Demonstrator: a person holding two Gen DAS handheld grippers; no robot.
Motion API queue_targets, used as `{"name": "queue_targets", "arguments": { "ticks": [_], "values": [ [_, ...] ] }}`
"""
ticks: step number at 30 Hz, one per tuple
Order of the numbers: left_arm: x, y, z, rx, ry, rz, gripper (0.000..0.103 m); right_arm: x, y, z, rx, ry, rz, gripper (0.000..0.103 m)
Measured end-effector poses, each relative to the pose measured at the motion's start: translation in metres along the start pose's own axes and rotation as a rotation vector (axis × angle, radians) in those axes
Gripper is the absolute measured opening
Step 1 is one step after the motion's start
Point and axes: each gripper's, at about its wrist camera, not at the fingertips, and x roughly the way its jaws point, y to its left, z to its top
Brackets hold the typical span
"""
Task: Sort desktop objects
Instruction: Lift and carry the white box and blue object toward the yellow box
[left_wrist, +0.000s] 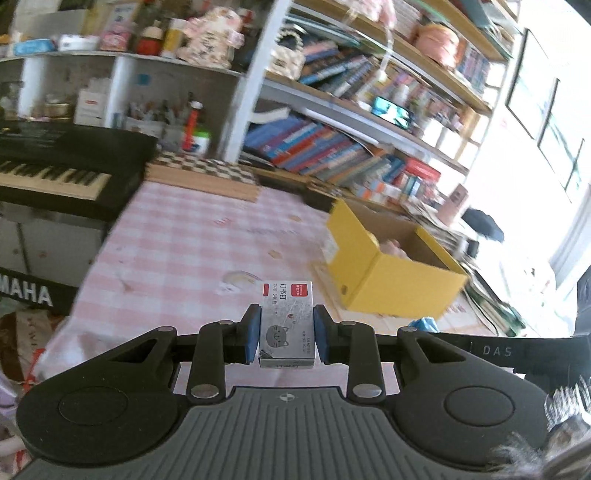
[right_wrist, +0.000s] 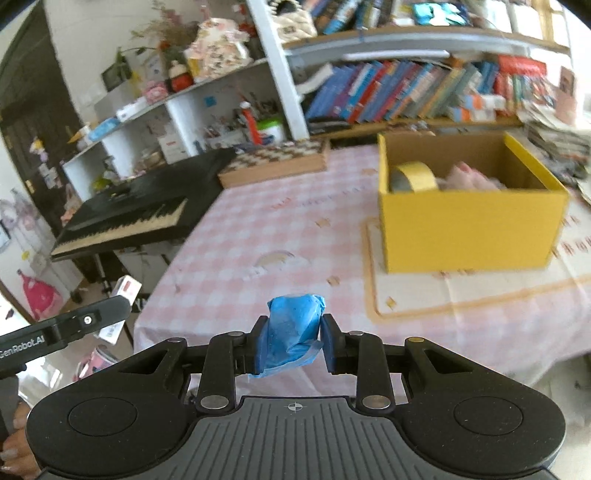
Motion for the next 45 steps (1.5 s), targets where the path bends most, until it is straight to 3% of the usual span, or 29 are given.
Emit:
{"name": "queue_targets", "arguments": {
  "ticks": [15,23,36,45],
  "values": [
    [0.046,-0.071,-0.013,0.103,0.102,-0.171,0.028,-0.030,-0.073,-0.017,0.144,0.004,-0.130,0.029],
    [0.075,-0.115,-0.012,0.126,0.141,-0.190,0.028,-0.030,-0.115,-0.008,0.160,0.034,-0.129,0.029],
    [0.123,-0.181,0.008,0.083,0.083,-0.145,0.028,-0.022,-0.177,0.043,0.054,0.024,-0.032,0.029],
    [0.157,-0.220,0.050,0.091,-0.049,-0.114,0.028,-0.012,-0.208,0.114,-0.042,-0.111,0.062,0.029]
  ]
}}
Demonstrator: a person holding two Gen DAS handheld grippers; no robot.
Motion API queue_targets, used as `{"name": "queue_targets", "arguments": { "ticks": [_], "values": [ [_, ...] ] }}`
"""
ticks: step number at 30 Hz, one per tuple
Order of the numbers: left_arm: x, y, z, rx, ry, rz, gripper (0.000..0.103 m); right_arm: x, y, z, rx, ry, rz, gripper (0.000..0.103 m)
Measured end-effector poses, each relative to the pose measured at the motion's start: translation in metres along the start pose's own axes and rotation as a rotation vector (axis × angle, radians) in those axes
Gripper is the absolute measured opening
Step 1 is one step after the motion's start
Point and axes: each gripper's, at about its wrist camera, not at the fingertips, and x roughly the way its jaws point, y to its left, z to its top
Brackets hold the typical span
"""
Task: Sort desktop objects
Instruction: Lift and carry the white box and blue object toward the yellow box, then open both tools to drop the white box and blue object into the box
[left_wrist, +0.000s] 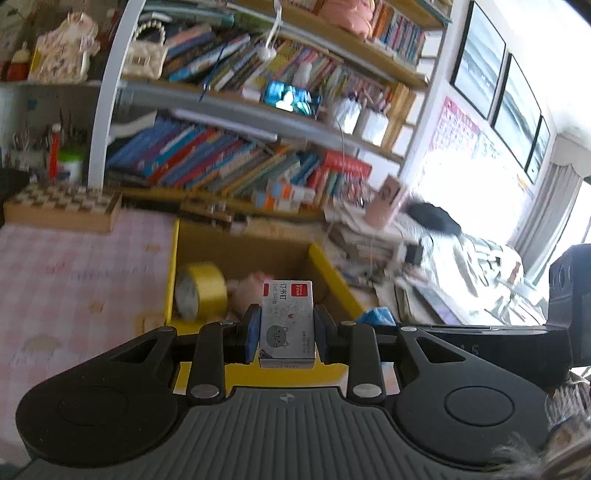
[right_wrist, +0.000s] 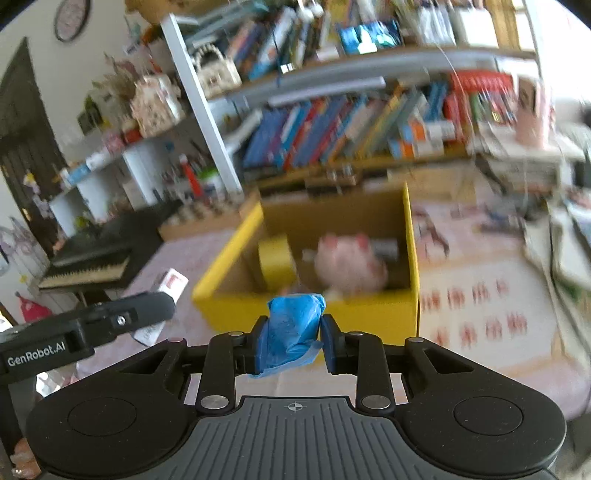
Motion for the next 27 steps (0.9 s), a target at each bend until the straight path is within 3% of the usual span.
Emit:
{"name": "queue_targets", "arguments": {
  "ticks": [5,9,13,19,27],
  "values": [
    [0.038,-0.005,0.022,0.037,-0.025,0.048,0.028,0.029,-0.010,0.032,-0.082,-0.046,0.026,0.029],
    [0.076,0.001,0.034,0.084,0.018,0.081,0.028,0.060,-0.016,0.051,-0.149,-0.021,0.068,0.029],
    [0.111,0.005,0.031,0.163,0.097,0.130,0.028,0.099,-0.023,0.062,-0.229,0.067,0.070,0.029],
    [0.152,0.007,0.017,0.251,0.218,0.185,0.028,0.148,-0.036,0.051,-0.310,0.238,0.074,0.029],
    [0.169,0.015,0.006,0.248,0.305,0.214,0.028,0.168,-0.038,0.039,-0.392,0.358,0.075,0.028]
  ]
}}
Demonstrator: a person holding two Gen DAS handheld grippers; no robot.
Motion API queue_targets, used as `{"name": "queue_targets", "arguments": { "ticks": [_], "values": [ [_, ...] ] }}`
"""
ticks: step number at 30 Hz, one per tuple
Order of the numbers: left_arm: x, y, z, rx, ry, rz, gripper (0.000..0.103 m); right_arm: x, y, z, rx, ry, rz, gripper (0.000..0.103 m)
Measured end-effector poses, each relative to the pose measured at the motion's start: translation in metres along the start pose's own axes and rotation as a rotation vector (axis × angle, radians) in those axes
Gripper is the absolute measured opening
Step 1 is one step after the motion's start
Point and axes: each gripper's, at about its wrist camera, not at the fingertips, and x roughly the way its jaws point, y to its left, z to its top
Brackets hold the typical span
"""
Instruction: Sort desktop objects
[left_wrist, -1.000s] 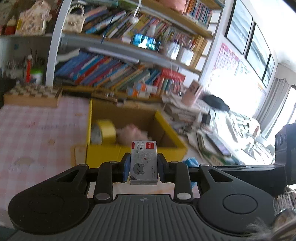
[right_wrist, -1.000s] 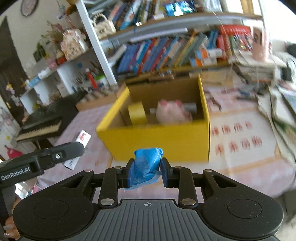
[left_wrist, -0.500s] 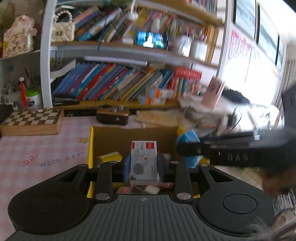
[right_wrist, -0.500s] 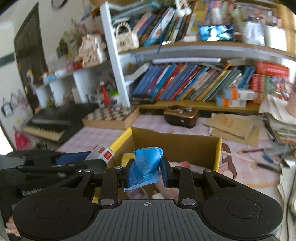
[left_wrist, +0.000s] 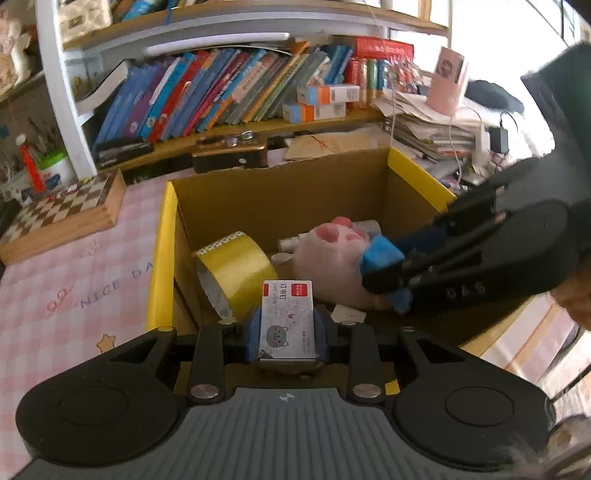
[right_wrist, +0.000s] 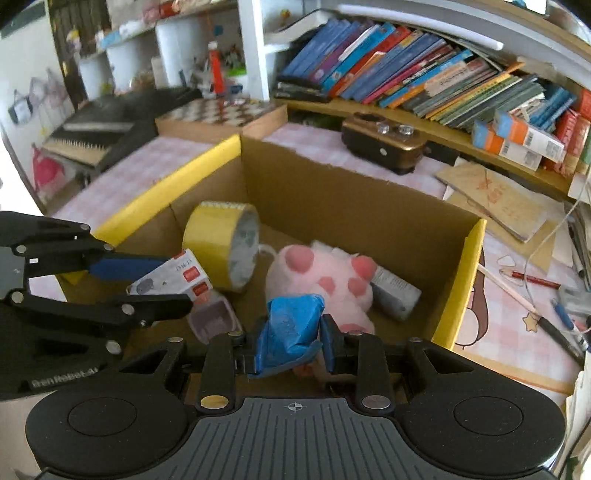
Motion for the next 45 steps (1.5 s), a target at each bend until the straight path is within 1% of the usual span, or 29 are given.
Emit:
{"name": "queue_targets", "arguments": {
  "ticks": [4,6,7,8,9,10,12,13,14,15,16,18,20,21,22,24,27,30,33,38,41,45],
  "values": [
    [0.002,0.002,0.000,-0.030,0.022,-0.004,0.029,0.011,0.002,0.005,-0.049,0.046,0.013,0.029],
    [0.001,0.003,0.001,-0.039,0.019,0.006,0.033,0.013,0.001,0.008,-0.041,0.046,0.023,0.030],
    [0.000,0.001,0.001,-0.039,0.008,0.006,0.042,0.014,0.000,0.009,-0.032,0.041,0.029,0.030],
    [-0.004,-0.001,0.000,-0.037,-0.011,0.024,0.054,0.013,-0.001,0.009,-0.021,0.036,0.032,0.031],
    [-0.010,-0.003,0.000,-0.036,-0.042,0.057,0.078,0.011,-0.002,0.009,-0.010,0.025,0.029,0.036],
    [-0.017,-0.006,-0.001,-0.038,-0.080,0.073,0.084,0.009,-0.001,0.011,-0.005,0.011,0.023,0.040],
    [-0.035,-0.008,-0.004,-0.057,-0.158,0.076,0.085,-0.003,0.001,0.012,-0.002,-0.044,-0.007,0.057],
    [-0.045,-0.008,-0.004,-0.072,-0.187,0.092,0.089,-0.012,0.003,0.013,-0.003,-0.081,-0.018,0.060],
    [-0.054,-0.007,-0.005,-0.088,-0.216,0.108,0.091,-0.022,0.004,0.013,0.001,-0.122,-0.023,0.067],
    [-0.062,-0.006,-0.006,-0.102,-0.240,0.124,0.096,-0.032,0.006,0.012,0.011,-0.162,-0.031,0.074],
    [-0.071,-0.004,-0.006,-0.119,-0.264,0.147,0.102,-0.041,0.008,0.011,0.022,-0.197,-0.039,0.076],
    [-0.088,0.001,-0.007,-0.160,-0.311,0.192,0.103,-0.059,0.012,0.008,0.046,-0.261,-0.053,0.082],
    [-0.106,0.009,-0.009,-0.210,-0.346,0.214,0.103,-0.076,0.017,0.001,0.069,-0.317,-0.076,0.089],
    [-0.114,0.012,-0.010,-0.234,-0.360,0.223,0.103,-0.082,0.020,-0.001,0.078,-0.340,-0.085,0.090],
    [-0.121,0.016,-0.013,-0.253,-0.372,0.235,0.103,-0.088,0.023,-0.005,0.089,-0.362,-0.096,0.091],
    [-0.137,0.022,-0.021,-0.280,-0.390,0.262,0.103,-0.098,0.030,-0.013,0.110,-0.400,-0.128,0.097],
    [-0.155,0.028,-0.035,-0.314,-0.401,0.294,0.103,-0.108,0.046,-0.027,0.134,-0.442,-0.181,0.101],
    [-0.171,0.033,-0.057,-0.355,-0.402,0.282,0.103,-0.114,0.062,-0.043,0.170,-0.449,-0.219,0.102],
    [-0.182,0.035,-0.081,-0.391,-0.389,0.258,0.103,-0.114,0.077,-0.058,0.224,-0.437,-0.228,0.102],
    [-0.202,0.034,-0.111,-0.363,-0.355,0.294,0.103,-0.118,0.110,-0.086,0.289,-0.405,-0.253,0.102],
    [-0.216,0.039,-0.127,-0.356,-0.349,0.283,0.103,-0.123,0.131,-0.101,0.296,-0.395,-0.273,0.102],
    [-0.227,0.045,-0.146,-0.352,-0.305,0.280,0.103,-0.128,0.155,-0.114,0.313,-0.374,-0.297,0.102]
  ]
}}
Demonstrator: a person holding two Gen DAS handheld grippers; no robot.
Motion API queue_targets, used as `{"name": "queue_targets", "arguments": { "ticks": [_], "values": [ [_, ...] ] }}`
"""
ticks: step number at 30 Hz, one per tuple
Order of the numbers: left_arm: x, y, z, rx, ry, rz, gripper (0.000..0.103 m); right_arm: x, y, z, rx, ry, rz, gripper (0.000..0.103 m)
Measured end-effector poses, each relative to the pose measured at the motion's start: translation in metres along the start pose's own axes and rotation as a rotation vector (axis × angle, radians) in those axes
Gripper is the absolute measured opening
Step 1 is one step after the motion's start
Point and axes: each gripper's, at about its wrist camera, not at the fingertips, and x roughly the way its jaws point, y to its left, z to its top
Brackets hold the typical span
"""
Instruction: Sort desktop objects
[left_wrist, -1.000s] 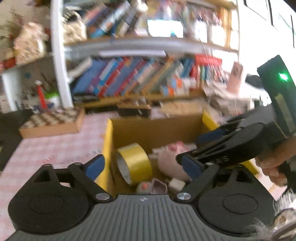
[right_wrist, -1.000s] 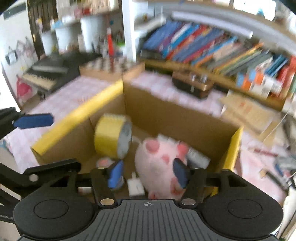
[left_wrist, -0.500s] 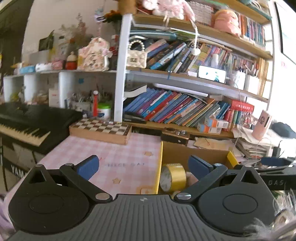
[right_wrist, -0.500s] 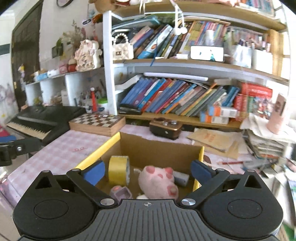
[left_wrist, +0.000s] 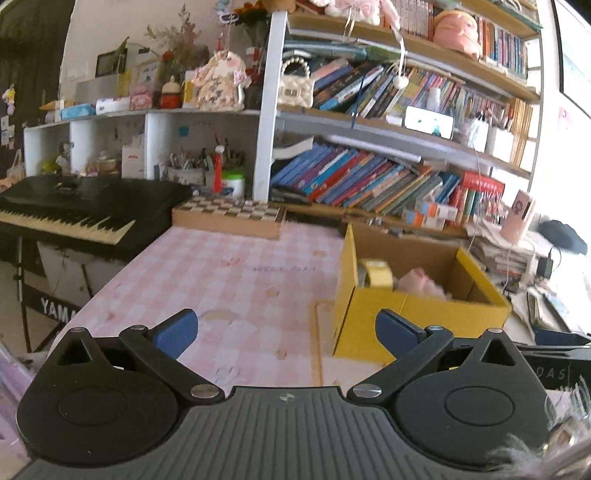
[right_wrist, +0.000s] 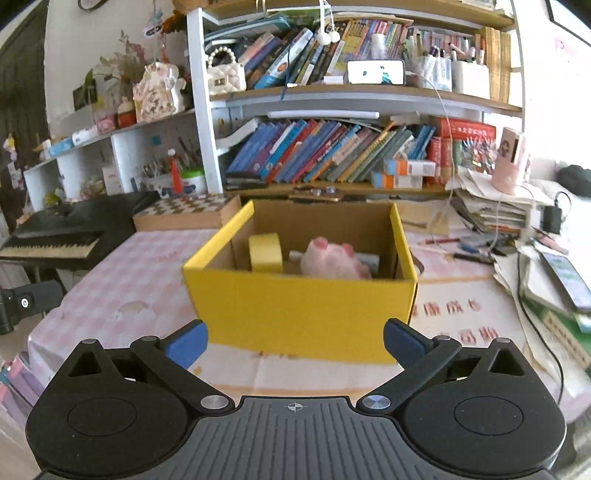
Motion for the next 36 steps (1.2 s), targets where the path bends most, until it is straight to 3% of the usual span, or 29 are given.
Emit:
{"name": "queue_targets", "arguments": {
  "ticks": [13,27,36],
  "values": [
    [-0.033,0.036,-0.031,0.096,0.089,-0.048,0.103,-0.039,0.056,-0.052,0.053,0.081,-0.021,0.102],
    [-0.044,0.047,-0.042,0.146,0.147,-0.050,0.103,-0.054,0.078,-0.068,0.077,0.102,-0.050,0.102],
    [-0.041,0.049,-0.043,0.128,0.168,-0.052,0.103,-0.055,0.081,-0.069,0.067,0.130,-0.060,0.102]
  ]
}}
